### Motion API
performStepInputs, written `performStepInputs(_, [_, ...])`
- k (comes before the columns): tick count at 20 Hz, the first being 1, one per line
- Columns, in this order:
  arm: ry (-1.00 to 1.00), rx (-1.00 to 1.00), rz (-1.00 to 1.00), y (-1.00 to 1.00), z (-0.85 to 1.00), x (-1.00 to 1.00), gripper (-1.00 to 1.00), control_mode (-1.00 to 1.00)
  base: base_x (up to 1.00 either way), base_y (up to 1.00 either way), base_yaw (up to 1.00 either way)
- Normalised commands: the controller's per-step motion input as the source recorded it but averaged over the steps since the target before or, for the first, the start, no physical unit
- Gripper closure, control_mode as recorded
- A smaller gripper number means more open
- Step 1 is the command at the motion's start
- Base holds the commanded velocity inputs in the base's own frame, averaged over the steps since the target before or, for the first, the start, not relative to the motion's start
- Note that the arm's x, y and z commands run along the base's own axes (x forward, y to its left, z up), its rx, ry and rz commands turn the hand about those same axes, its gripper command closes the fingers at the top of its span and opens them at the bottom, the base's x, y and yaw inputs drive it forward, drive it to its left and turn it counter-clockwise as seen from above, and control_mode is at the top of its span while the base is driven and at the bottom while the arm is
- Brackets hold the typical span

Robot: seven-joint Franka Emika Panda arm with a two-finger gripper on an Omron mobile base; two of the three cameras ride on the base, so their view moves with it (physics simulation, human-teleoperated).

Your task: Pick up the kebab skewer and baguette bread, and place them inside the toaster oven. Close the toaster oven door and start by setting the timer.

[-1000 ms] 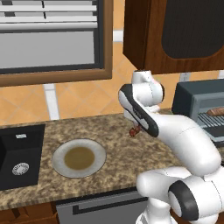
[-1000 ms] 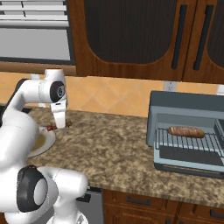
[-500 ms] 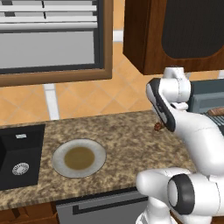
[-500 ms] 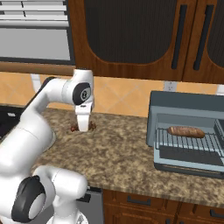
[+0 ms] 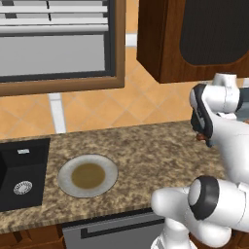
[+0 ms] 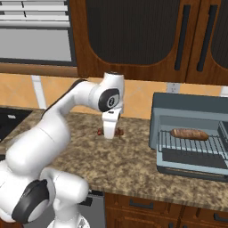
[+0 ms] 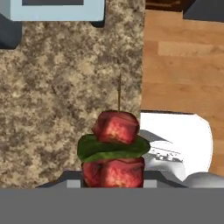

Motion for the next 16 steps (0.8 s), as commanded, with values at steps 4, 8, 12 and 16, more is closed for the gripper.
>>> performStepInputs(4, [-0.06, 0.00, -0.15, -0.98, 0.03, 0.00, 1.00, -1.00, 0.00, 0.00, 0.00])
performStepInputs(8, [-0.12, 0.00, -0.10, -0.76, 0.00, 0.07, 1.00, -1.00, 0.00, 0.00, 0.00])
performStepInputs(12, [-0.23, 0.00, -0.04, -0.59, -0.03, 0.03, 1.00, -1.00, 0.00, 0.00, 0.00])
performStepInputs(16, [-0.20, 0.00, -0.09, -0.64, -0.22, 0.03, 1.00, -1.00, 0.00, 0.00, 0.00])
